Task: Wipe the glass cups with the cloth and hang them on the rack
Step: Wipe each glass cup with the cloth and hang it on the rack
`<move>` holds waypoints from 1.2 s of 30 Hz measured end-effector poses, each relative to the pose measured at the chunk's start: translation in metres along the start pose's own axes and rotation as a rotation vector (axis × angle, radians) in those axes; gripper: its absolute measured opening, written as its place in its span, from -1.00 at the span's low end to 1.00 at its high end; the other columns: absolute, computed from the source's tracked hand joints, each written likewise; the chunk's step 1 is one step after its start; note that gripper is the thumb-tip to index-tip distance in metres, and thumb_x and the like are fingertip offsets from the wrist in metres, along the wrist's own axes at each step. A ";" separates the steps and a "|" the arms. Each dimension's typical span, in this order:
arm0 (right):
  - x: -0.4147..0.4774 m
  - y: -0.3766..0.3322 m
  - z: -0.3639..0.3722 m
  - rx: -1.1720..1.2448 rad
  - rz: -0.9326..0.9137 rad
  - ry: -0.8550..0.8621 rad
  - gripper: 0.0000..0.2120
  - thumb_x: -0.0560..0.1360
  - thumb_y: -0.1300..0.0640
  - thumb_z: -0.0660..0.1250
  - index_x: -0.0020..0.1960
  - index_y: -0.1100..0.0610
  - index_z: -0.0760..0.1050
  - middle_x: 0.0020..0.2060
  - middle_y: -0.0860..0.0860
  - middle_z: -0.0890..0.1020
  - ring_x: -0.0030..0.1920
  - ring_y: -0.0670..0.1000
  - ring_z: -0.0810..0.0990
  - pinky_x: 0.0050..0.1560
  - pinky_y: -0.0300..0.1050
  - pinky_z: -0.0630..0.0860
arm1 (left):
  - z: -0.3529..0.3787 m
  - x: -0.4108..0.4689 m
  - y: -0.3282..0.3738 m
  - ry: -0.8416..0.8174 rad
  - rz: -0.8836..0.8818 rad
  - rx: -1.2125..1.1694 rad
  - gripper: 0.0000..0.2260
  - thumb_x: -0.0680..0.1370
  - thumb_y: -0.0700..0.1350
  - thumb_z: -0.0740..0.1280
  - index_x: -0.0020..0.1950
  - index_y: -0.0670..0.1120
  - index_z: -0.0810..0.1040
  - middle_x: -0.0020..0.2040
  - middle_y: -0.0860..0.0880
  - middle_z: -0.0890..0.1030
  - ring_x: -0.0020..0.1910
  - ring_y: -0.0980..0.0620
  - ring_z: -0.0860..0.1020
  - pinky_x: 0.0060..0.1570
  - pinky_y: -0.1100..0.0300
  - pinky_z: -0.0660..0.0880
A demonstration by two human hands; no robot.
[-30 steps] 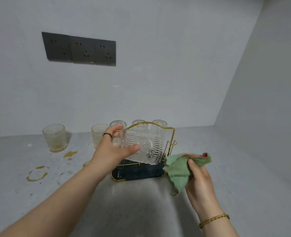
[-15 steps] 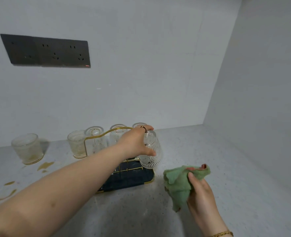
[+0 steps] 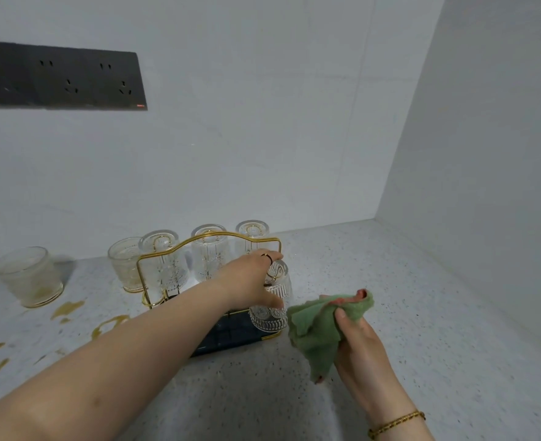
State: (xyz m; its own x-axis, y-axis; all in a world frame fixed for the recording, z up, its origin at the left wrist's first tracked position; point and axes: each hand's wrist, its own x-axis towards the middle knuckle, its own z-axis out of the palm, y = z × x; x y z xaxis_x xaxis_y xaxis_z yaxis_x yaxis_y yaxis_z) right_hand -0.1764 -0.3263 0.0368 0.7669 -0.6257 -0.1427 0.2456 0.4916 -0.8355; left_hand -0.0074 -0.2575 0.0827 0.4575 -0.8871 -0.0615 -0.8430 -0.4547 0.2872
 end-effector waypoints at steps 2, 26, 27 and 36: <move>0.000 0.001 0.001 0.003 0.000 -0.015 -0.78 0.50 0.22 0.10 0.02 0.23 0.48 -0.13 0.12 0.65 -0.07 0.03 0.61 -0.09 -0.21 0.58 | 0.000 0.000 -0.002 -0.029 0.012 -0.010 -0.21 0.41 0.08 0.43 0.51 0.01 0.07 0.52 0.04 0.15 0.44 0.00 0.25 0.33 0.12 0.28; -0.019 0.018 0.060 0.118 0.158 -0.359 -0.23 -0.12 -0.07 0.60 0.05 0.20 0.61 0.13 0.24 0.58 0.11 0.14 0.59 0.04 -0.05 0.58 | 0.007 -0.107 -0.017 0.250 -0.040 -0.983 -0.81 0.47 -0.22 0.37 -0.31 -0.01 0.51 -0.27 0.08 0.54 -0.24 0.16 0.50 -0.23 0.44 0.45; -0.020 0.021 0.064 0.106 0.158 -0.372 -0.24 -0.08 -0.10 0.60 0.05 0.21 0.61 0.11 0.22 0.60 0.10 0.13 0.60 0.00 -0.06 0.59 | 0.005 -0.112 -0.021 0.309 -0.083 -1.027 -0.80 0.49 -0.21 0.35 -0.32 -0.02 0.49 -0.31 0.07 0.52 -0.30 0.16 0.48 -0.29 0.42 0.43; -0.037 0.059 0.123 -0.255 0.179 -0.328 -0.52 0.35 0.09 0.44 0.20 0.22 0.44 0.08 0.22 0.61 0.07 0.19 0.59 0.05 0.05 0.55 | -0.023 -0.174 -0.064 0.515 -0.182 -1.070 -0.80 0.50 -0.19 0.33 -0.32 -0.04 0.45 -0.55 0.13 0.49 -0.57 0.29 0.42 -0.53 0.46 0.34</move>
State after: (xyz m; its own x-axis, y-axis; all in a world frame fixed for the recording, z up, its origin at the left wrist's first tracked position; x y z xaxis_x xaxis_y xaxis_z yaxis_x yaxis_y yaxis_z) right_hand -0.1175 -0.2000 0.0580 0.9416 -0.2988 -0.1552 -0.0305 0.3834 -0.9231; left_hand -0.0266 -0.0716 0.0965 0.8104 -0.5699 0.1360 -0.2040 -0.0569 0.9773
